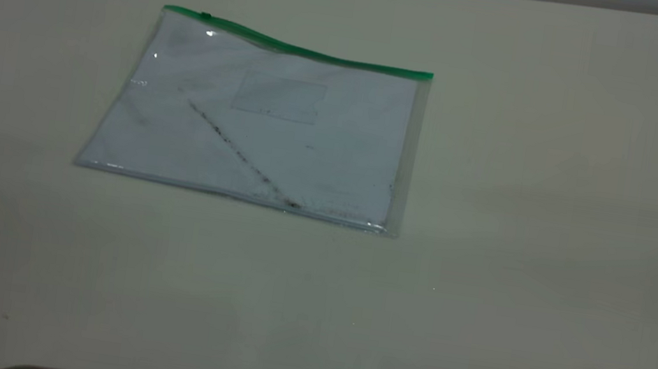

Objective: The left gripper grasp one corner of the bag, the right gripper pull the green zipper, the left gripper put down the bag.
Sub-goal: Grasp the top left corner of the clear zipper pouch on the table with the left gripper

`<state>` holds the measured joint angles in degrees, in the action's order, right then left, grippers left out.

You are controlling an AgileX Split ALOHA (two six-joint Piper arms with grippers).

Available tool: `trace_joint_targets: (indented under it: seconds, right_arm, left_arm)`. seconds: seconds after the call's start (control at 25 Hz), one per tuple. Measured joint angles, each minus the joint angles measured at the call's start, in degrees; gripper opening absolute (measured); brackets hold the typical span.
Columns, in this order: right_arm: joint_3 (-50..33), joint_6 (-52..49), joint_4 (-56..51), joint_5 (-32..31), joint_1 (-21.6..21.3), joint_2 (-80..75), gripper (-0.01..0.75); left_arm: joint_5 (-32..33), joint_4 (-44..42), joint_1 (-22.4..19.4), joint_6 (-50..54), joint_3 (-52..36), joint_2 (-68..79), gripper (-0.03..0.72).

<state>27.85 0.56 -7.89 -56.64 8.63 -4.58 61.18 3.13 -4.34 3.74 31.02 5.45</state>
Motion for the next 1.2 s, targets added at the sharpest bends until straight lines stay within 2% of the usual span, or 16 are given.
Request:
trace_joint_targets:
  seconds: [0.16, 0.32, 0.44, 0.56, 0.68, 0.92, 1.2]
  right_arm:
    - [0.0, 4.08, -0.04, 9.87, 0.0, -12.26, 0.425]
    - [0.0, 8.42, -7.35, 23.27, 0.0, -26.05, 0.425]
    - [0.0, 18.64, -15.8, 31.19, 0.0, -36.47, 0.436]
    - [0.72, 31.35, -25.53, 37.41, 0.0, -47.31, 0.48]
    - [3.82, 44.05, -36.89, 38.01, 0.0, -58.45, 0.52]
    - [14.26, 67.68, -60.99, 31.96, 2.85, -79.18, 0.535]
    - [21.44, 81.14, -81.06, 26.52, 6.68, -94.95, 0.535]
  left_arm:
    - [-7.21, 0.43, 0.0, 0.48, 4.03, 13.93, 0.56]
    - [-13.7, 3.59, 0.0, -4.15, 8.06, 31.36, 0.56]
    - [-18.39, 6.64, 0.0, -11.04, 10.92, 43.65, 0.56]
    - [-22.29, 9.81, 0.07, -16.96, 14.57, 56.57, 0.56]
    - [-24.38, 14.57, 0.08, -19.69, 19.76, 68.38, 0.56]
    - [-26.06, 18.98, 0.29, -28.23, 31.72, 91.22, 0.56]
    - [-23.39, 21.59, 0.29, -31.07, 46.53, 112.02, 0.56]
